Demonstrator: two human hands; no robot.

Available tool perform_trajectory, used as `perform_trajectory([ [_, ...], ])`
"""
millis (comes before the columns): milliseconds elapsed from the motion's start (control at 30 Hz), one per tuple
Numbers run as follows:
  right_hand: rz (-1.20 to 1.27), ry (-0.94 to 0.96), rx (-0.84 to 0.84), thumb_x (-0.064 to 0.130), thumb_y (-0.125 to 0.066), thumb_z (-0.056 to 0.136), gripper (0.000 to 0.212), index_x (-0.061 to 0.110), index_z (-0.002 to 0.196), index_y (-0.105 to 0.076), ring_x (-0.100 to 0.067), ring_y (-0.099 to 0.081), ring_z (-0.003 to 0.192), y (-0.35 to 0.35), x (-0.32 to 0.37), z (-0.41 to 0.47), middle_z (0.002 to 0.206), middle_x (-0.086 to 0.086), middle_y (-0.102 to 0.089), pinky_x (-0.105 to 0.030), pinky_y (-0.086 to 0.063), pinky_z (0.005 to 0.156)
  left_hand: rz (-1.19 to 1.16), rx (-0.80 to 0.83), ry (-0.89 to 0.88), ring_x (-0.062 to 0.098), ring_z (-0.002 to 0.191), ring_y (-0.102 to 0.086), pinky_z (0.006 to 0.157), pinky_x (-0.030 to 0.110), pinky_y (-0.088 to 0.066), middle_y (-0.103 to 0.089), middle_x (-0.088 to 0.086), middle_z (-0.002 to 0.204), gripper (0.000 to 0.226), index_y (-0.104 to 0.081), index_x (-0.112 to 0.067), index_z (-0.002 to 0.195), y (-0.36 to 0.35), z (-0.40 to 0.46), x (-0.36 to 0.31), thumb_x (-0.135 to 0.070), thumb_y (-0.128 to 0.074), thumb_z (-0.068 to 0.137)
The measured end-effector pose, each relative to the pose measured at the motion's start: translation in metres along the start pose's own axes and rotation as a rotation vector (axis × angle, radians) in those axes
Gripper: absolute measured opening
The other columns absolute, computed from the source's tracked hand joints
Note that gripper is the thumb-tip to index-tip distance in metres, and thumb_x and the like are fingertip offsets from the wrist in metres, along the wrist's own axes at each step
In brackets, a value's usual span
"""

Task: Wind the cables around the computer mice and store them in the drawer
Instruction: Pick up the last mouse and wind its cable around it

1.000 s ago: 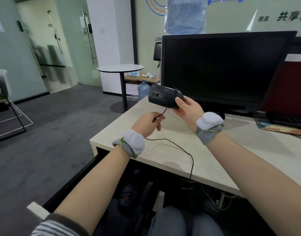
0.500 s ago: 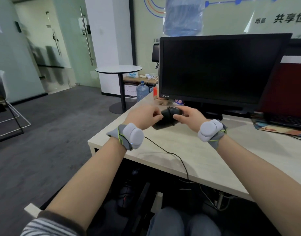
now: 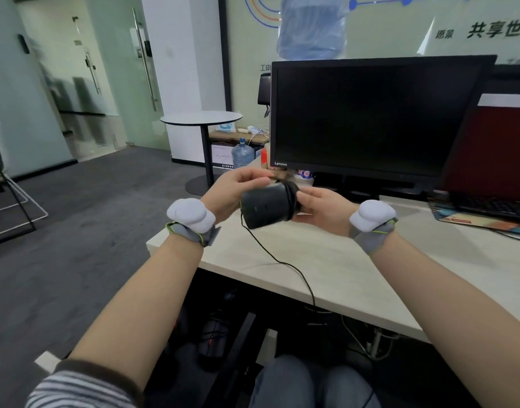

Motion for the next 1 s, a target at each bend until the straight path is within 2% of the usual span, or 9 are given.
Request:
perform_trajectory([
  [100,0.210,0.029,-0.057,0.019,-0.043,0.096,0.020,0.016,0.096,-0.063,-0.018,-0.064,0.077,-0.007,0.004,0.005,0.084,-0.002,-0.067,-0.022,-0.057,0.067,-0.201,-0.198,0.064,0.006,0.055,-0.061,0.046,0.013,-0.046,-0.067,-0.011,0.059,0.031,-0.059,-0.016,0.081,0.005,-0.004,0.016,0.007,-0.040,0.091],
  [200,0.318,0.057,-0.193,0.020,-0.049,0.094,0.018,0.009,0.104,-0.059,-0.017,-0.069,0.076,-0.012,0.005,0.014,0.093,-0.006,-0.066,-0.024,-0.057,0.070,-0.041,-0.346,0.155,0.003,0.045,-0.048,0.039,0.013,-0.034,-0.057,-0.003,0.070,0.024,-0.055,-0.015,0.079,0.001,-0.005,0.036,-0.004,-0.041,0.094],
  [333,0.278,0.088,-0.464,0.016,-0.052,0.093,0.033,0.000,0.122,-0.050,-0.025,-0.063,0.087,0.000,0.003,0.022,0.103,-0.013,-0.060,-0.031,-0.051,0.085,0.356,-0.166,0.212,0.007,0.041,-0.042,0.038,0.013,-0.032,-0.055,-0.004,0.070,0.025,-0.062,-0.017,0.104,-0.015,-0.006,0.042,-0.018,-0.038,0.098],
  [467,-0.100,0.058,-0.606,0.017,-0.057,0.089,0.036,-0.001,0.119,-0.053,-0.023,-0.063,0.080,0.017,0.001,0.022,0.106,-0.017,-0.063,-0.030,-0.053,0.078,0.835,0.007,0.226,0.010,0.043,-0.049,0.051,0.020,-0.040,-0.060,-0.009,0.067,0.019,-0.061,-0.017,0.093,-0.021,-0.008,0.037,-0.029,-0.045,0.093],
  [533,-0.292,0.067,-0.638,0.021,-0.061,0.086,0.033,0.004,0.115,-0.057,-0.020,-0.063,0.079,0.021,0.001,0.020,0.105,-0.013,-0.065,-0.031,-0.055,0.077,0.870,0.135,0.309,0.006,0.040,-0.053,0.048,0.020,-0.041,-0.064,-0.010,0.067,0.016,-0.059,-0.020,0.095,-0.026,-0.011,0.038,-0.030,-0.048,0.091],
  [633,-0.697,0.089,-0.611,0.030,-0.065,0.082,0.033,0.013,0.110,-0.060,-0.017,-0.061,0.083,0.023,0.004,0.017,0.095,0.000,-0.064,-0.034,-0.054,0.080,0.849,0.259,0.396,0.002,0.036,-0.049,0.044,0.017,-0.039,-0.065,-0.014,0.057,0.019,-0.063,-0.020,0.097,-0.024,-0.014,0.033,-0.034,-0.053,0.089],
  [733,-0.936,0.093,-0.514,0.034,-0.066,0.081,0.034,0.016,0.109,-0.061,-0.016,-0.057,0.086,0.020,0.003,0.015,0.093,0.004,-0.060,-0.033,-0.050,0.080,0.964,0.217,0.338,-0.002,0.036,-0.046,0.047,0.014,-0.038,-0.063,-0.017,0.051,0.015,-0.067,-0.024,0.086,-0.008,-0.010,0.019,-0.035,-0.056,0.086],
  [833,-0.848,0.082,-0.358,0.030,-0.064,0.084,0.029,0.015,0.109,-0.062,-0.021,-0.063,0.084,0.017,-0.002,0.014,0.097,-0.004,-0.066,-0.037,-0.055,0.081,0.951,0.099,0.148,-0.012,0.049,-0.050,0.050,0.005,-0.036,-0.062,-0.015,0.060,0.009,-0.065,-0.025,0.081,0.002,-0.004,0.004,-0.027,-0.058,0.087],
  [1000,-0.410,0.004,-0.165,0.021,-0.057,0.090,0.011,0.014,0.095,-0.064,-0.015,-0.061,0.070,0.012,-0.013,0.008,0.081,-0.003,-0.064,-0.017,-0.056,0.064,0.744,-0.013,-0.092,-0.012,0.058,-0.049,0.059,0.000,-0.037,-0.058,-0.017,0.078,0.016,-0.055,-0.037,0.075,0.008,-0.003,-0.009,-0.028,-0.066,0.083],
])
Point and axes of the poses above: each hand's wrist, its own z-axis towards the middle knuckle, its own y-axis out of the back of the hand, x = y × z, the point moved 7 cm from there along z, towards the middle knuckle
